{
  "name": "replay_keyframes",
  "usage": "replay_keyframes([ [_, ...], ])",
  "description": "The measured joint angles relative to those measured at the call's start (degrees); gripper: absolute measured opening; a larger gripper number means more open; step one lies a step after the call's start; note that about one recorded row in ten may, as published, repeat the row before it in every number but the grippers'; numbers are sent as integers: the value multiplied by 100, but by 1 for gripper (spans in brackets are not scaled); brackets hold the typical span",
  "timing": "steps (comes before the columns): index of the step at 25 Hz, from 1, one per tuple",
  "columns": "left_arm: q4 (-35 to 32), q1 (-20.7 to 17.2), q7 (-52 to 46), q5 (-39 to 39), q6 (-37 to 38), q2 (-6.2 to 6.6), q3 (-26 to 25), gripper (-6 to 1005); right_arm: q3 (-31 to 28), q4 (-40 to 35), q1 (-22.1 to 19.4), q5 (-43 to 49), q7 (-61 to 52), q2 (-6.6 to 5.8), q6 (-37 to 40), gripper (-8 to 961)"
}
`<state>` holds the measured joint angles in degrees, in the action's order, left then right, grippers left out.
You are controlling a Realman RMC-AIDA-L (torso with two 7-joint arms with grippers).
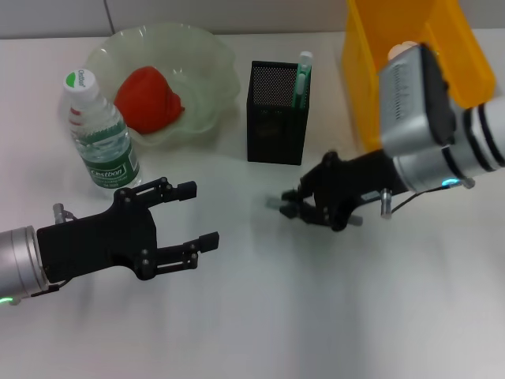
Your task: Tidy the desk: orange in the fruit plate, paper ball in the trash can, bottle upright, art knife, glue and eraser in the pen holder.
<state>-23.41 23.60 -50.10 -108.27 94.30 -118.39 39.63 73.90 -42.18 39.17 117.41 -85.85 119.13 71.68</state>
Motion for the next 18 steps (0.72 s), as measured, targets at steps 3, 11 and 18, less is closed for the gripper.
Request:
replay_keyframes([
  [3, -7, 8, 0, 0, 4, 0, -34, 799, -510, -68, -323, -711, 379, -5, 196, 147],
  [11, 6, 22, -15, -1, 4, -4, -43, 799, -1179, 328, -660, -2243, 1280, -5, 571, 145],
  [18, 28, 31, -35, 8, 15, -4, -51, 799, -1209, 892, -617, -3510, 1835, -5, 631, 140],
])
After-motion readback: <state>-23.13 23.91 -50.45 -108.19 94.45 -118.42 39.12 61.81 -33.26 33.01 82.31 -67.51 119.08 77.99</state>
